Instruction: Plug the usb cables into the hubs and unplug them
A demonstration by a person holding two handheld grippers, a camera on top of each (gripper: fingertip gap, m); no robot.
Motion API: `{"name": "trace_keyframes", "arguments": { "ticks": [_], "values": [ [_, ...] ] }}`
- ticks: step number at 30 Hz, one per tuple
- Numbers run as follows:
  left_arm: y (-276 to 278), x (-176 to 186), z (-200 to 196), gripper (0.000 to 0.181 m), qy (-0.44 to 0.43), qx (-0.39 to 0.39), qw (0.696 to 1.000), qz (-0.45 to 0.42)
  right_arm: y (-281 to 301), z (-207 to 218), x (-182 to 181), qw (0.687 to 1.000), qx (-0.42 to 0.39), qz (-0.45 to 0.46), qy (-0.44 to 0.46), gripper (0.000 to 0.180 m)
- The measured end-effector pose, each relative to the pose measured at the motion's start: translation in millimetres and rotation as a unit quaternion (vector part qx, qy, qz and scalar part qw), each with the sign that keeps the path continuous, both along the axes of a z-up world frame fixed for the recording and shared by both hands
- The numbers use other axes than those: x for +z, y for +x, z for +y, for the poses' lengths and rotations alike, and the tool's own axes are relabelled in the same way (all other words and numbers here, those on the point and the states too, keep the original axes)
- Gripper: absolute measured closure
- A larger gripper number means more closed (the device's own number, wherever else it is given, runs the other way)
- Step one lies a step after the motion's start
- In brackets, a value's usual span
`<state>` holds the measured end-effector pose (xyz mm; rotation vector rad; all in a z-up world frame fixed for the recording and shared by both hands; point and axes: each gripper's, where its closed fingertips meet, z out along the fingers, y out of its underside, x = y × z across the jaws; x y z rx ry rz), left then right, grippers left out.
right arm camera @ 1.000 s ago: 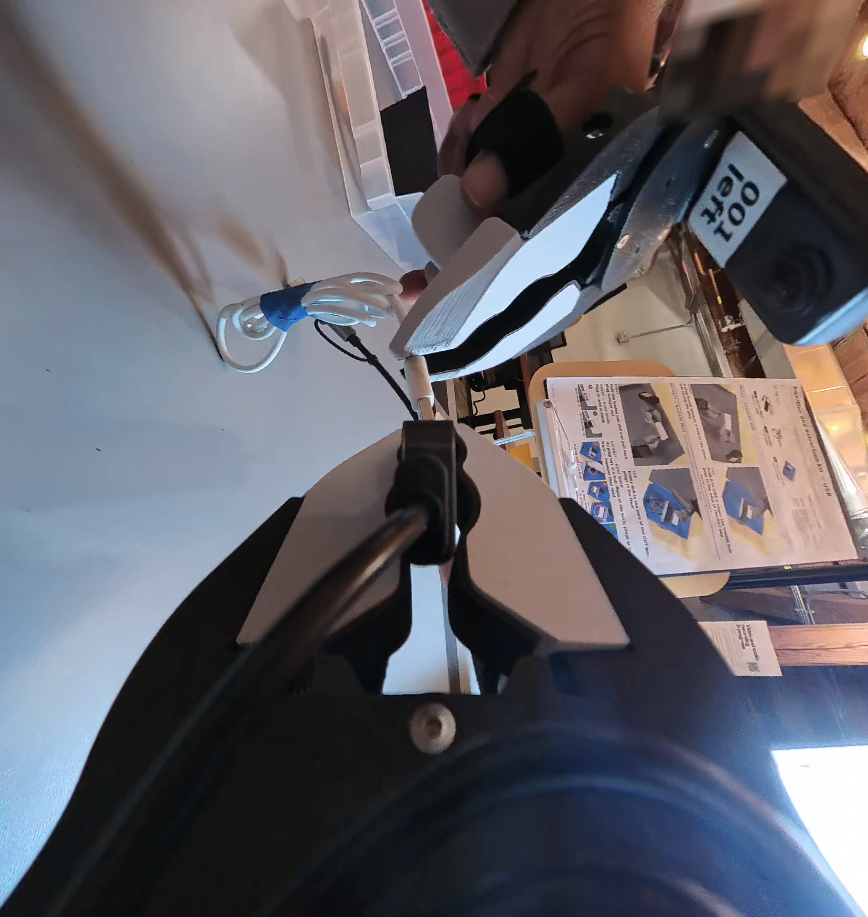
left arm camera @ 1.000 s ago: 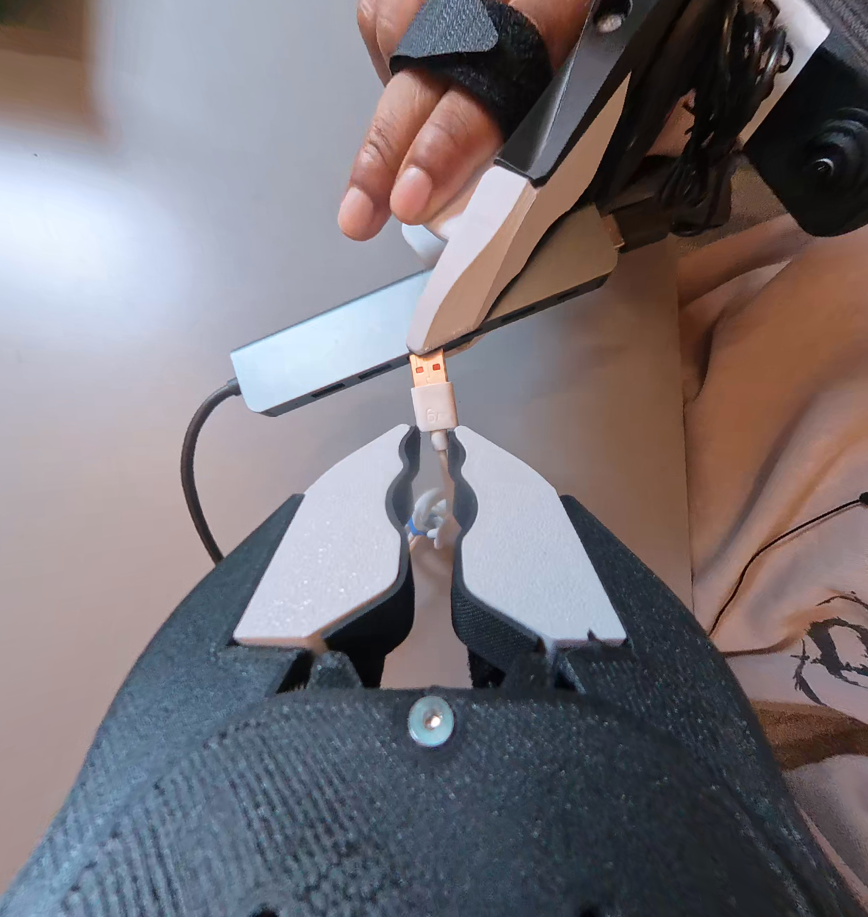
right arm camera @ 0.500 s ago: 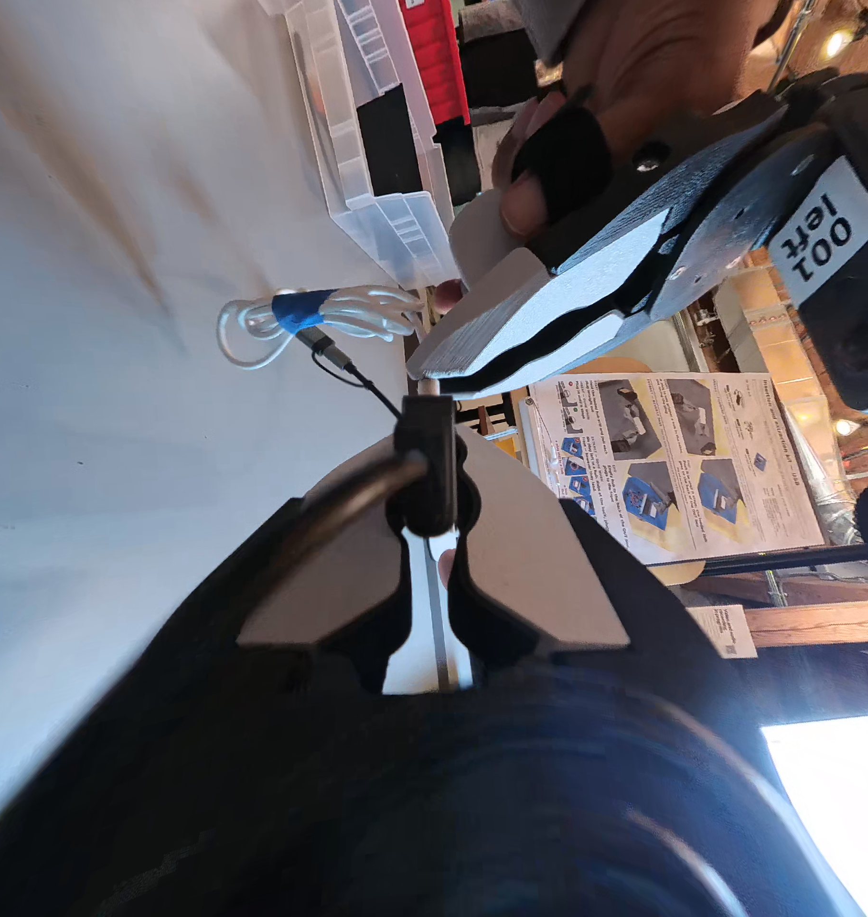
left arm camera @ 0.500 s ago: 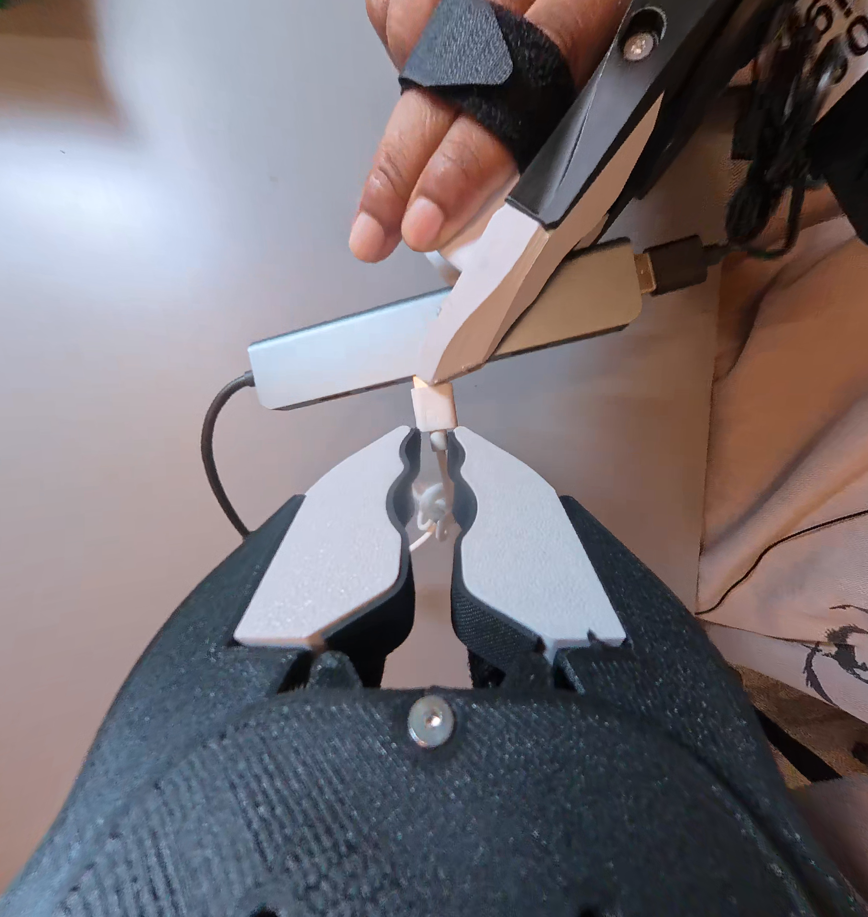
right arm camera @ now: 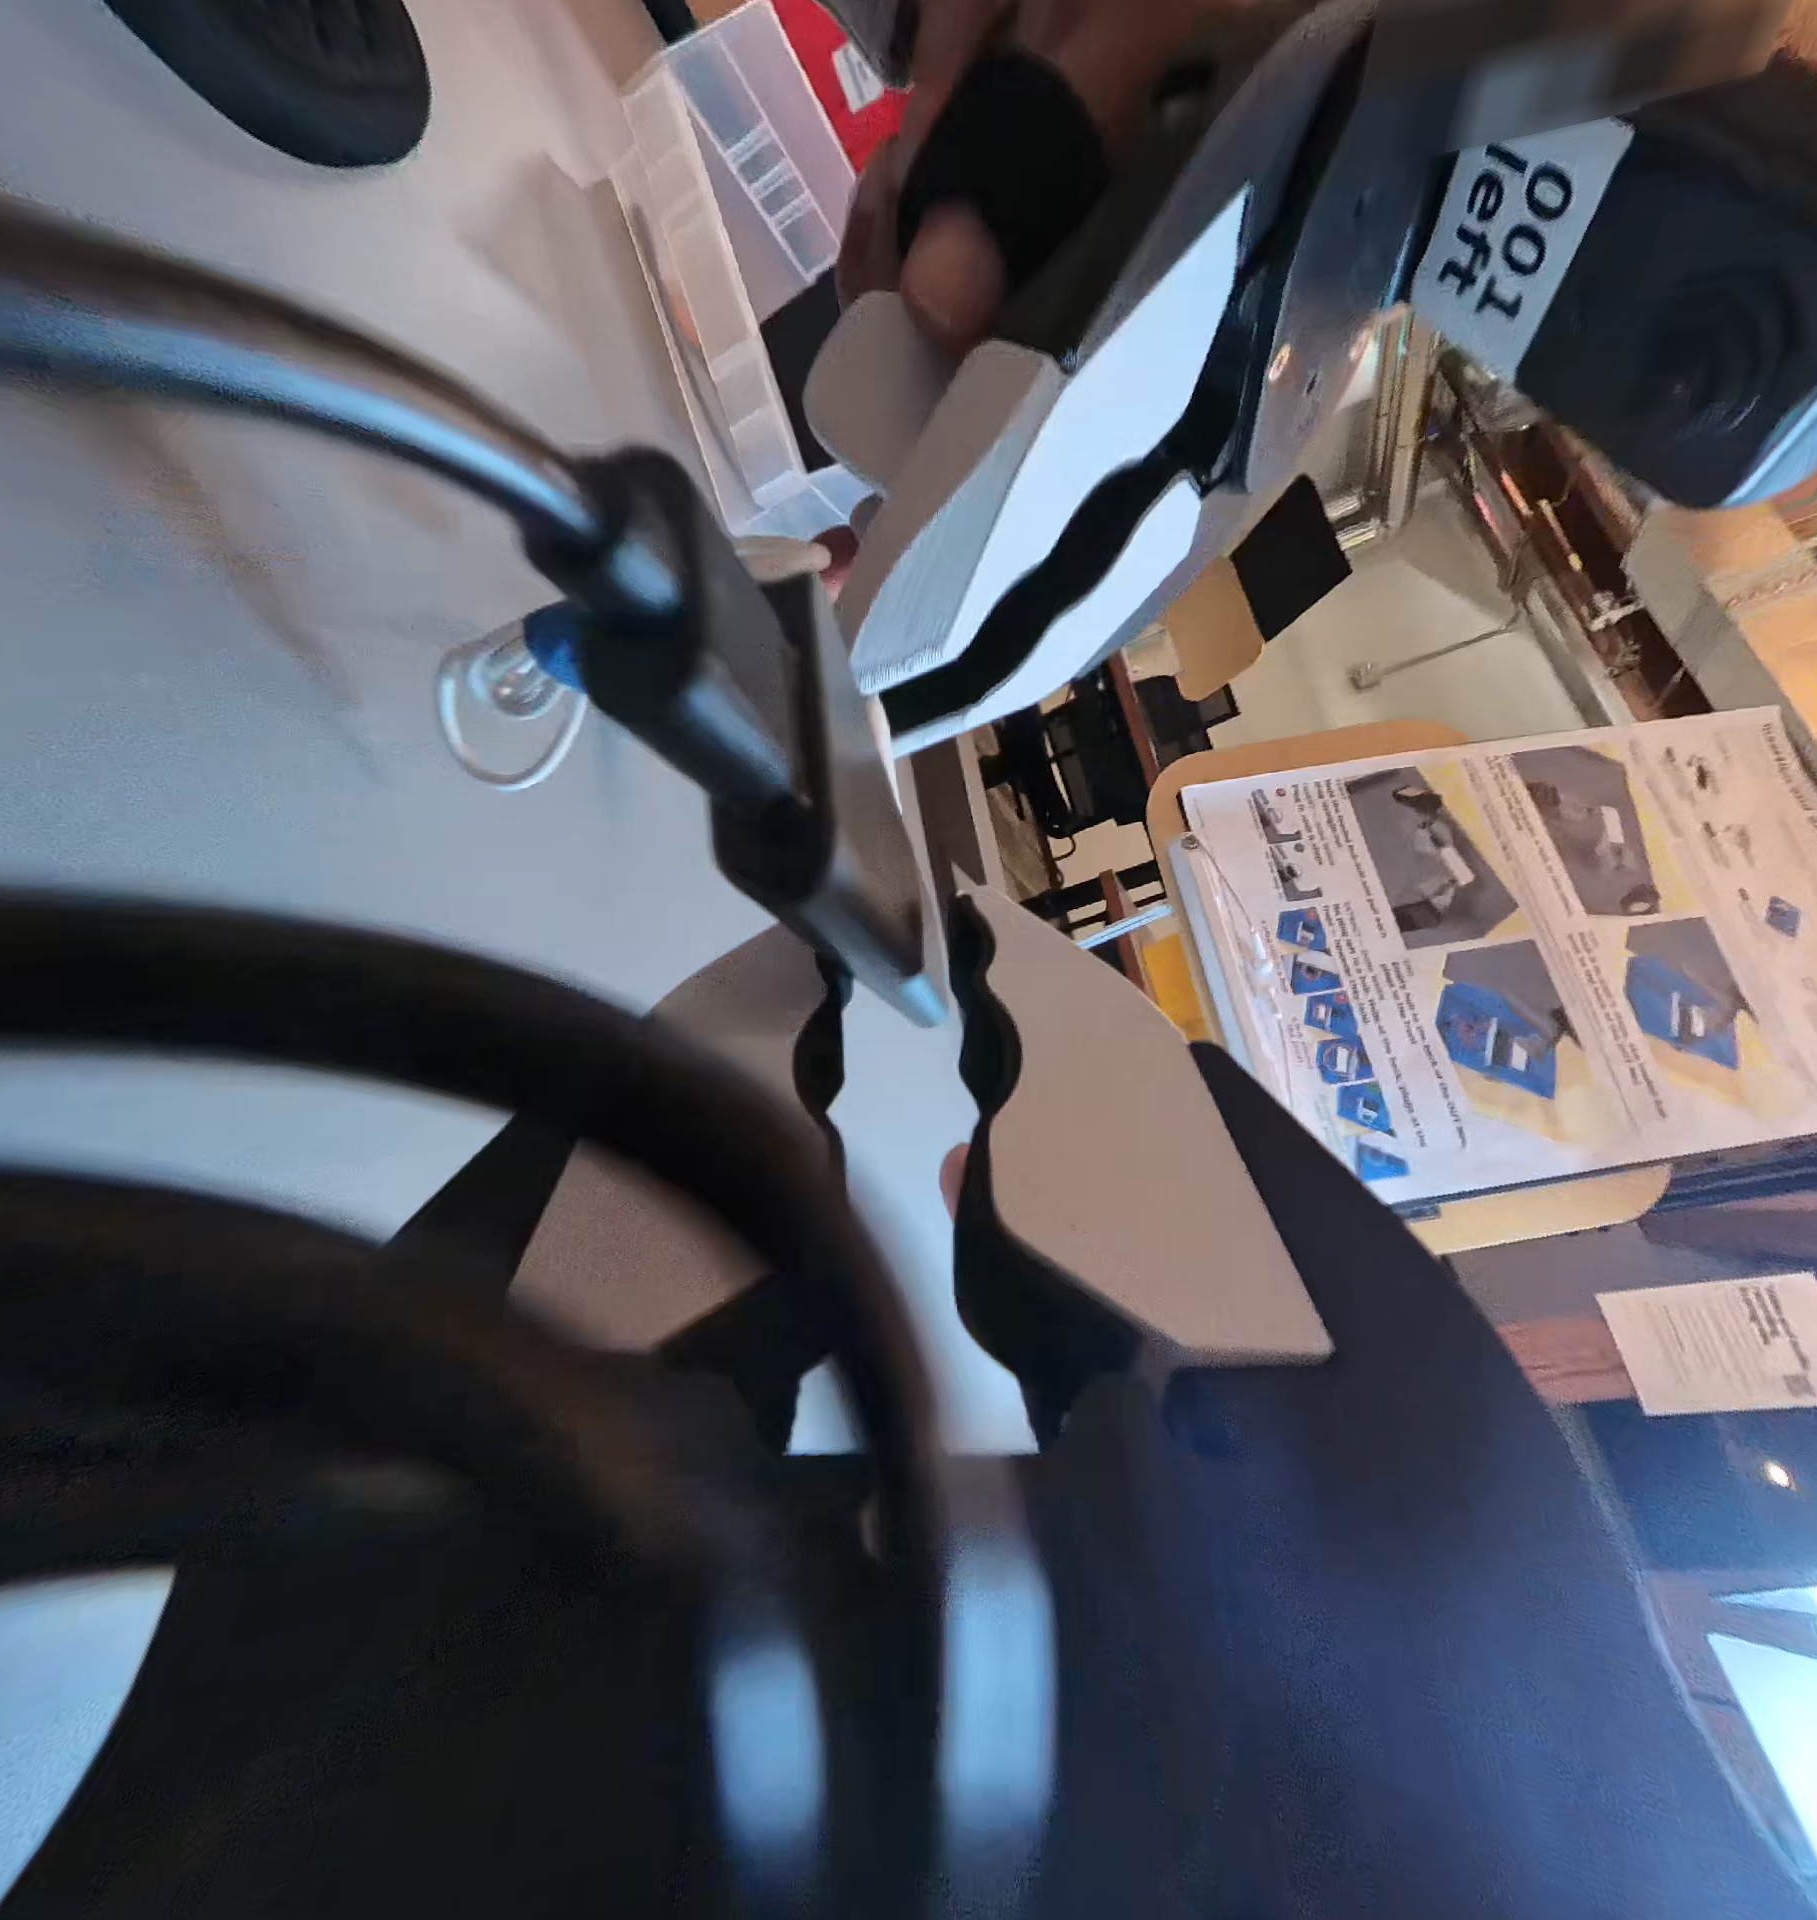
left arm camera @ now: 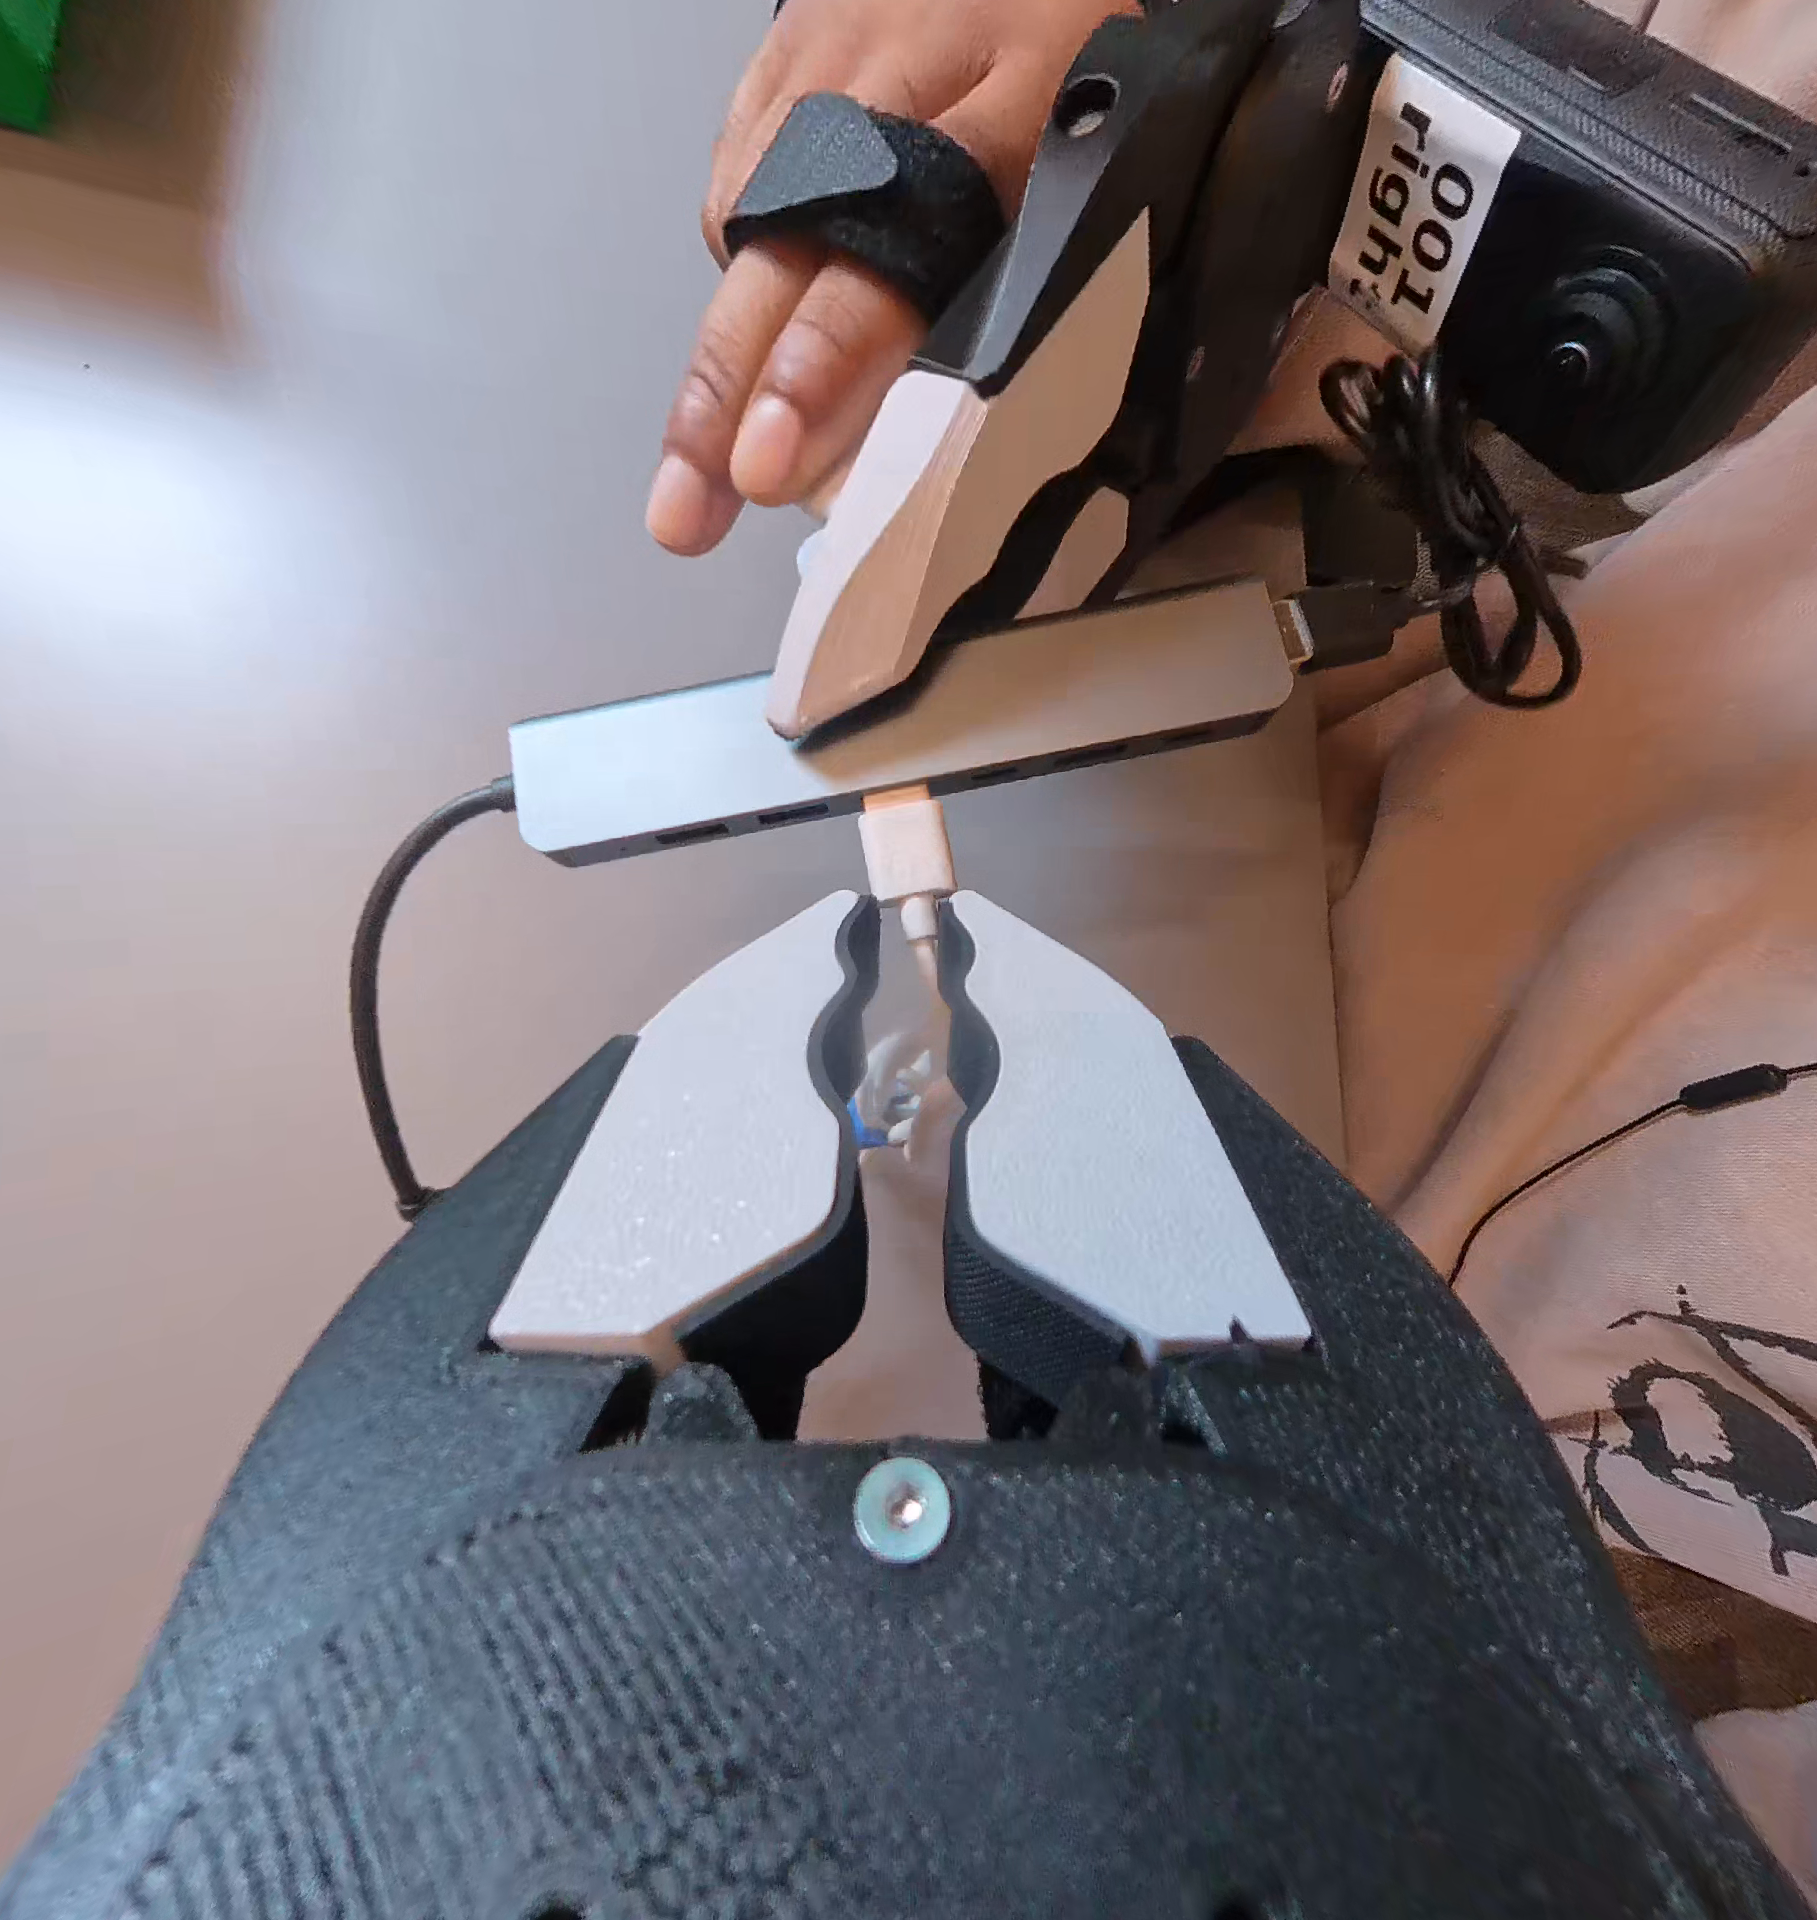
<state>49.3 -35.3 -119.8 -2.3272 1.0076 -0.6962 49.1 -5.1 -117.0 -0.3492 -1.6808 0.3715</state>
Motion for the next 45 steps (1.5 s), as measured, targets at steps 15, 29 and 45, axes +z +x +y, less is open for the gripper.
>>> {"name": "trace_keyframes", "arguments": {
  "ticks": [15,29,45],
  "values": [
    [12.6,11.6,1.6,0.166,0.117,0.042,0.989,-0.082,-0.5,-4.0,-1.9,1.000,-0.001,-0.014,-0.011,0.167],
    [-84.7,29.9,-7.2,0.151,0.349,0.245,0.902,-0.063,50.5,236.2,153.9,0.932,-0.350,0.015,-0.095,0.167],
    [-112.9,8.3,-9.1,0.153,0.357,0.285,0.888,-0.054,43.8,496.1,-1.3,0.696,-0.605,-0.387,0.018,0.168]
  ]
}}
